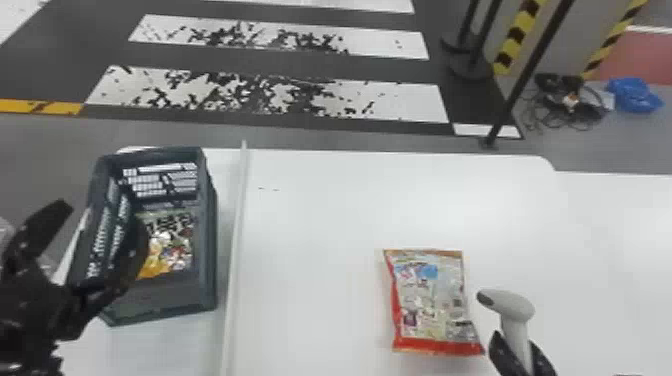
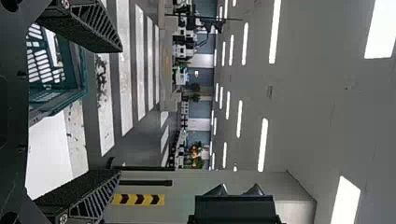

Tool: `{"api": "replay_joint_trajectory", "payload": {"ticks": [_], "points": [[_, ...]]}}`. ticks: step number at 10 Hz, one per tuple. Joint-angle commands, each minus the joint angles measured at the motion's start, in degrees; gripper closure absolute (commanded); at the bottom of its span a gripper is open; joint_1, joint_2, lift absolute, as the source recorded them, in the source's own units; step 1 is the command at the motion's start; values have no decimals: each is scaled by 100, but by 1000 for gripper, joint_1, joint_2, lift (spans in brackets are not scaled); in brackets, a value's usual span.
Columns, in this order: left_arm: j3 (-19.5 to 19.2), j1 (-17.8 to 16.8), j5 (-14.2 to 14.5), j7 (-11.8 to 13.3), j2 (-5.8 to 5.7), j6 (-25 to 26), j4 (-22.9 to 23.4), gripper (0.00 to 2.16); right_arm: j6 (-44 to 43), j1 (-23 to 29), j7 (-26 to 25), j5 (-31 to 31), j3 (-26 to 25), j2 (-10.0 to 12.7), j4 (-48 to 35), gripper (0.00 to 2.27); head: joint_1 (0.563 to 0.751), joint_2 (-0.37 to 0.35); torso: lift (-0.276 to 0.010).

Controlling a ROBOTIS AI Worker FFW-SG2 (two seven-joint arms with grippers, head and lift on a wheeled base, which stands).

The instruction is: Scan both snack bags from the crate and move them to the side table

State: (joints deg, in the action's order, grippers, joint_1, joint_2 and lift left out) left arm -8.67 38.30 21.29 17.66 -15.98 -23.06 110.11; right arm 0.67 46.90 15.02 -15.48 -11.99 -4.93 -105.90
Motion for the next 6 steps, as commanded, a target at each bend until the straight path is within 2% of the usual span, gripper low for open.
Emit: {"api": "replay_joint_trajectory", "payload": {"ticks": [1, 6], "points": [[-3, 2, -2, 0, -1, 0, 20, 70, -18, 38, 1, 142, 153, -16, 7, 2243, 695, -33, -29], [-3, 20, -2, 0, 8, 0, 28, 70, -70, -120, -43, 379, 452, -87, 306, 2243, 695, 32, -29]]}}
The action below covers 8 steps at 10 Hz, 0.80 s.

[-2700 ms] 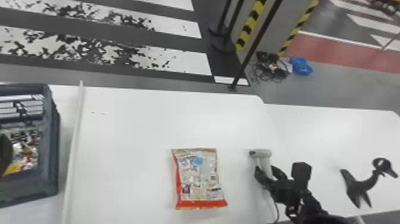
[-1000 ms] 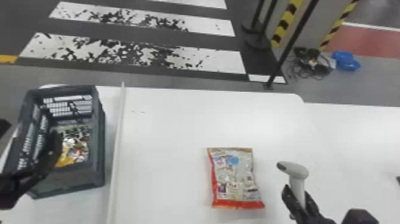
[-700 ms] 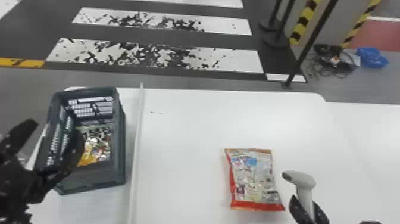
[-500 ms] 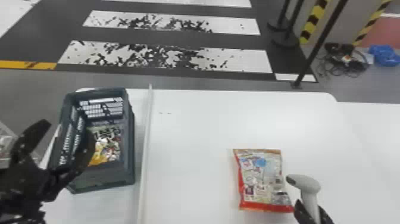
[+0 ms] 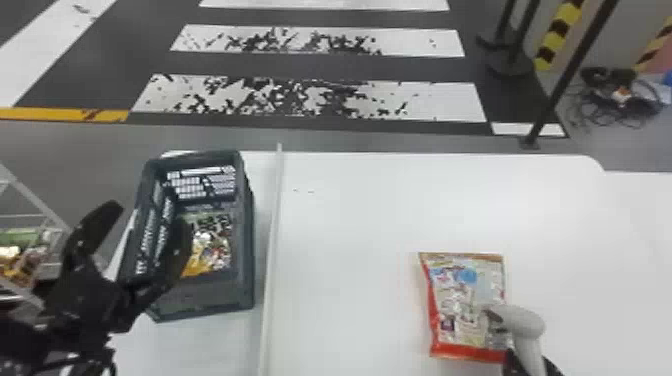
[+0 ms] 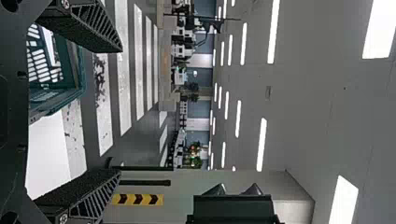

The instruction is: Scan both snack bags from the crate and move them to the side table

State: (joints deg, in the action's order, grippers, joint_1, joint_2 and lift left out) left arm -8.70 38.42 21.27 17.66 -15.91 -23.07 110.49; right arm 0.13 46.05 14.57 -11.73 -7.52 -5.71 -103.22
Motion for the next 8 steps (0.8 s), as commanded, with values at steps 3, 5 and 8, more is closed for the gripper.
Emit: {"api": "replay_joint_trajectory", "payload": {"ticks": [3, 5, 8], "points": [[-9, 34, 0, 0, 0, 0, -10, 70, -17, -210, -33, 48, 22, -35, 241, 2243, 695, 32, -29], [-53, 51, 0, 0, 0, -18, -1, 70, -105, -228, -24, 48, 49, -44, 302, 2243, 695, 33, -29], [-53, 60, 0, 0, 17, -35, 17, 70, -175, -157, -33, -93, -171, -62, 74, 2243, 695, 34, -29]]}}
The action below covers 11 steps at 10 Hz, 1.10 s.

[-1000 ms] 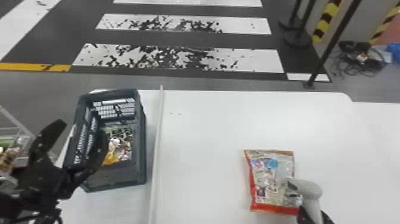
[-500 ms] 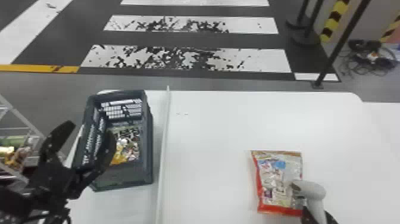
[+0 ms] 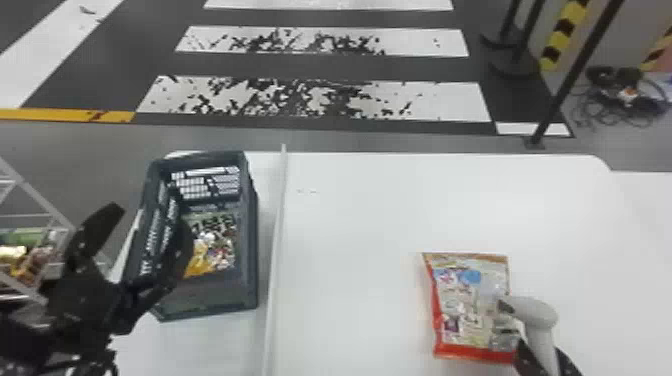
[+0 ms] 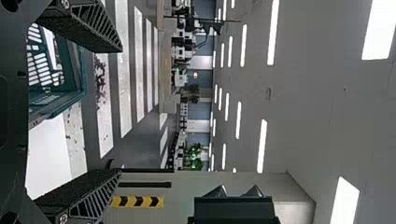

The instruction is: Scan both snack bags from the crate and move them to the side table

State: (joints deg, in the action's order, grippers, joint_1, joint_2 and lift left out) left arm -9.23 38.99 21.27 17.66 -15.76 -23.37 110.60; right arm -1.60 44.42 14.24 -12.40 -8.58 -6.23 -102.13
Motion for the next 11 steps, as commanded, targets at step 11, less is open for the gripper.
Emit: {"api": "replay_joint_trajectory", "payload": {"ticks": [11], "points": [[0, 126, -176, -9, 64, 49, 216, 70, 982, -2526, 88, 458, -1041, -828, 2338, 2240, 695, -258, -29]]}}
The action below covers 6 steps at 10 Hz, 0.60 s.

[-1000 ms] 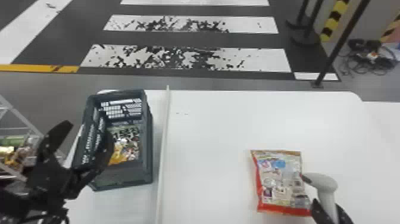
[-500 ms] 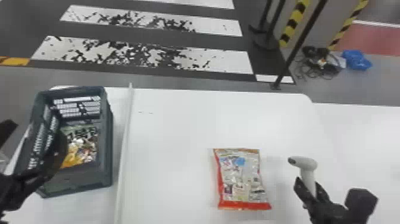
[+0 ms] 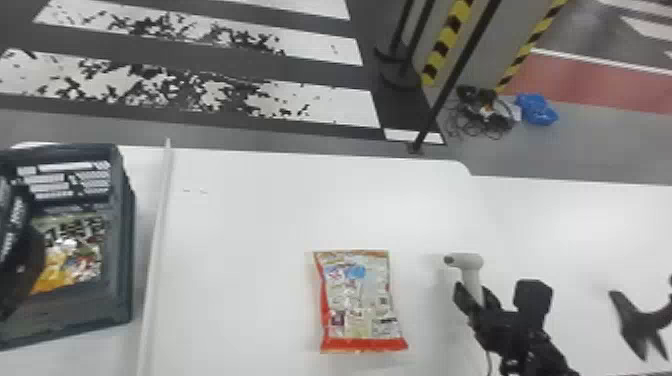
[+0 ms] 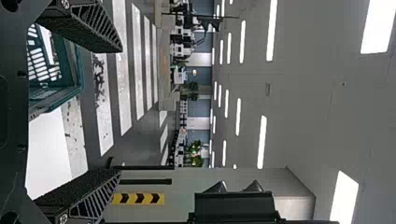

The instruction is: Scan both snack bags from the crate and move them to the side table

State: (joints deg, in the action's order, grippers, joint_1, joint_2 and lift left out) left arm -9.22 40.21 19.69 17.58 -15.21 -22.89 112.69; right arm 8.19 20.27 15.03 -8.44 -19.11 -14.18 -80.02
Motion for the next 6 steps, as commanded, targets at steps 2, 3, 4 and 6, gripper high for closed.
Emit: {"api": "replay_joint_trajectory", "payload": {"ticks": [2, 3, 4, 6], "points": [[8, 13, -35, 0, 18, 0, 8, 70, 38, -278, 35, 97, 56, -129, 461, 2240, 695, -276, -29], [8, 4, -44, 0, 18, 18, -1, 70, 38, -322, 70, 88, 65, -137, 584, 2189, 695, -283, -29], [8, -4, -44, 0, 18, 36, -1, 70, 21, -357, 70, 79, 65, -137, 708, 1980, 695, -285, -29], [34, -31, -70, -9, 18, 88, -1, 70, -85, -401, 123, 44, 74, -137, 795, 1207, 695, -289, -29]]}}
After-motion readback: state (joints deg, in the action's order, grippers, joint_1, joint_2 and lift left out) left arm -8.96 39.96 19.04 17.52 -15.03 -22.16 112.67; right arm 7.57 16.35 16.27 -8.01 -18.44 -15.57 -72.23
